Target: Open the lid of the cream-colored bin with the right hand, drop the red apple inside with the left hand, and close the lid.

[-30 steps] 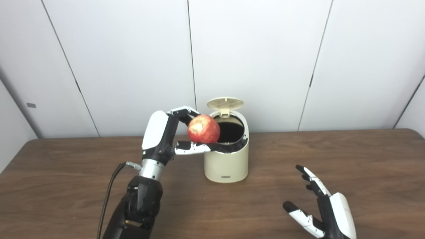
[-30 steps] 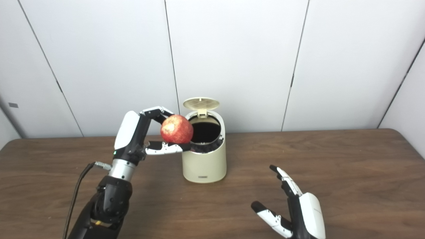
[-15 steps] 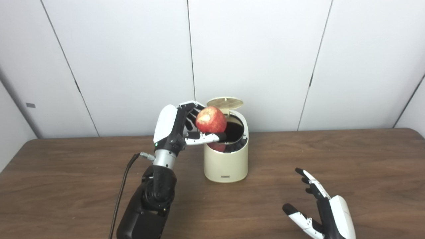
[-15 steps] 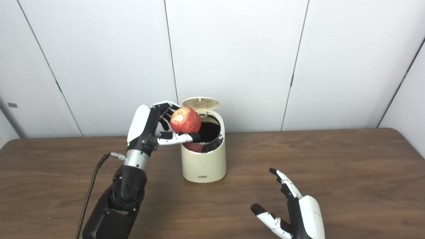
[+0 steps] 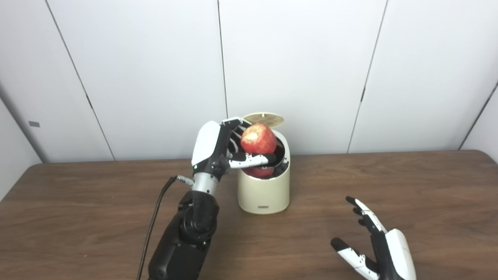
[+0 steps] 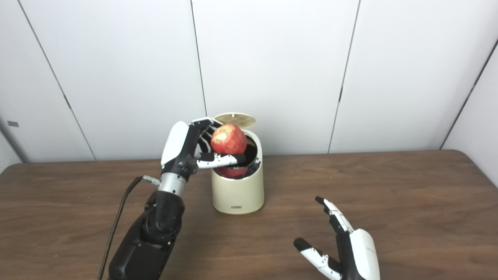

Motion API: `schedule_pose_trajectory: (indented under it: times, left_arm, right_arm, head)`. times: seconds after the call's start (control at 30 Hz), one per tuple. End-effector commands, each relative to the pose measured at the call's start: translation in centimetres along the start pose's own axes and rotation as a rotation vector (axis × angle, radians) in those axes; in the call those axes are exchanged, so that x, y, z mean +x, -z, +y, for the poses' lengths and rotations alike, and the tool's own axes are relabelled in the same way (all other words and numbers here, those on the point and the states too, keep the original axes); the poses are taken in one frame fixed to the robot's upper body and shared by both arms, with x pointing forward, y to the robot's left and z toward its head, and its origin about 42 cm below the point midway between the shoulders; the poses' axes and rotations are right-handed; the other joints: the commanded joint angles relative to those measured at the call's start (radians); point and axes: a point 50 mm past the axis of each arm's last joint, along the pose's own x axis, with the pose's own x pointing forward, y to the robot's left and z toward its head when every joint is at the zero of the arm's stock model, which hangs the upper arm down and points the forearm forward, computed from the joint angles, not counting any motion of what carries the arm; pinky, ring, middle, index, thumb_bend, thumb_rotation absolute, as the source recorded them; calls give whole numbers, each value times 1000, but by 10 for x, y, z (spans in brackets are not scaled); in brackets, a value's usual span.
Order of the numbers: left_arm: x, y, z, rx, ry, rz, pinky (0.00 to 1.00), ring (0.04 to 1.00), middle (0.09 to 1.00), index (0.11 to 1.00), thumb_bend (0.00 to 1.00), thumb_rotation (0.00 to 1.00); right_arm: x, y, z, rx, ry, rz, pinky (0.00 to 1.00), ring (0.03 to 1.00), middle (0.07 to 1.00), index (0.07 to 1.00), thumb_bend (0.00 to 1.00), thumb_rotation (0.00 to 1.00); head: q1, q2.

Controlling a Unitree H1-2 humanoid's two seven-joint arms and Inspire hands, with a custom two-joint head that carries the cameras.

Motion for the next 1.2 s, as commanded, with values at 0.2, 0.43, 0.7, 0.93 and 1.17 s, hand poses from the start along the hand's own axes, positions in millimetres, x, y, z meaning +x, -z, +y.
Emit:
schedule_pose_trajectory:
  times: [0.2, 0.43, 0.7, 0.93, 1.17]
  left_arm:
    - [25, -24, 8, 38, -55, -76, 199, 349, 437, 532, 495, 0]
    - [24, -21, 8, 37, -48, -54, 238, 366, 451, 534, 498, 0]
    - [23, -17, 11, 72, -1, -21, 301, 403, 521, 547, 901, 204]
    - [7, -19, 23, 44, 43, -2, 350, 451, 560, 599, 1000, 453]
    - [-11, -19, 38, 100, 60, -7, 474, 568, 610, 652, 1000, 580]
  right_arm:
    - [6, -19, -6, 43, 46, -60, 746, 838, 870, 856, 741, 934]
    - [6, -20, -7, 51, 46, -58, 742, 841, 876, 855, 744, 922]
    - [7, -19, -7, 46, 47, -60, 746, 837, 870, 856, 741, 926]
    - [6, -17, -9, 31, 45, -59, 751, 840, 873, 855, 726, 929]
    - [7, -12, -9, 13, 42, -56, 727, 826, 862, 847, 718, 920]
  head:
    - [-3, 6]
    - [-3, 9]
    - [-1, 9]
    - [9, 15]
    - [18, 9]
